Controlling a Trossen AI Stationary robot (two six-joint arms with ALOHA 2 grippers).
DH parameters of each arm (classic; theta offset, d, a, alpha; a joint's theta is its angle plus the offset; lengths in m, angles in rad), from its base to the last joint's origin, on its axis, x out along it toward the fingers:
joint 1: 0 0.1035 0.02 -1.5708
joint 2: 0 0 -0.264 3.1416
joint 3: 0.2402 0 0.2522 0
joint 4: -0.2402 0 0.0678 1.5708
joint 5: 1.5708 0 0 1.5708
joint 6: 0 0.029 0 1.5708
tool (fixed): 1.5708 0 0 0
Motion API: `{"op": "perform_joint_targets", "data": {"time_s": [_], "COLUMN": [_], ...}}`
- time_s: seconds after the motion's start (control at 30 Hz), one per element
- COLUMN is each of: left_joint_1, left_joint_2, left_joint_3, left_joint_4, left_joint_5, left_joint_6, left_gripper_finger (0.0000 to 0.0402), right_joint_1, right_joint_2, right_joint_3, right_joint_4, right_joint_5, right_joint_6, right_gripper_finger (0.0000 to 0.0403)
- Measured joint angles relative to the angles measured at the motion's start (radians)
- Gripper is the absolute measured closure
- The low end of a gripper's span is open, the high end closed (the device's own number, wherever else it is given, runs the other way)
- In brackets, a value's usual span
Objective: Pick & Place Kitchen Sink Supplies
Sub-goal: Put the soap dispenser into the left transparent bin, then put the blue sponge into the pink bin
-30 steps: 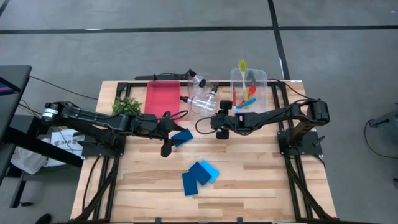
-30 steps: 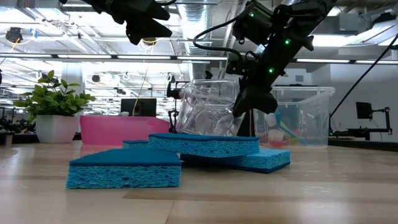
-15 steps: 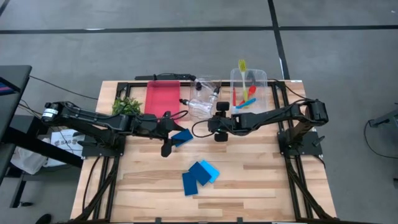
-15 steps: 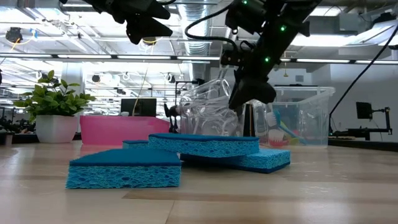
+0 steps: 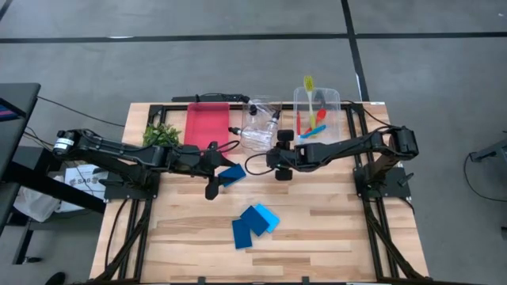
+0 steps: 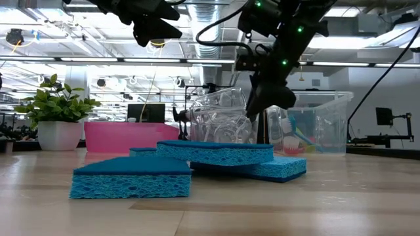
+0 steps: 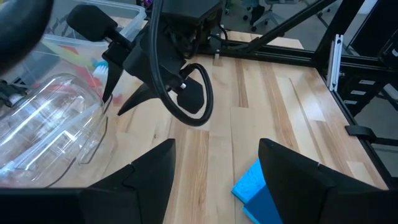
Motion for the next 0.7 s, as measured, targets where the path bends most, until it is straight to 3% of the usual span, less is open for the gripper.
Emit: {"op": "perform_joint_targets", "data": {"time_s": [0.37, 0.7], "left_joint_1": [0.000, 0.000], "left_joint_2": [0.000, 0.000], "left_joint_3": [0.000, -0.001], "left_joint_4": [0.000, -0.004], "left_joint_5": [0.000, 0.000], "left_joint_6": [0.000, 0.000], "left_gripper_finger": [0.0170, 0.0169], "right_joint_1": [0.049, 0.127], "right_joint_2": [0.000, -0.001], "right_joint_3": [0.000, 0.000], "right_joint_4": [-0.016, -0.068], "right_joint_5": [0.007, 0.187], "right_joint_6": [0.001, 0.015], "right_gripper_finger": [0.0161, 0.0169]}}
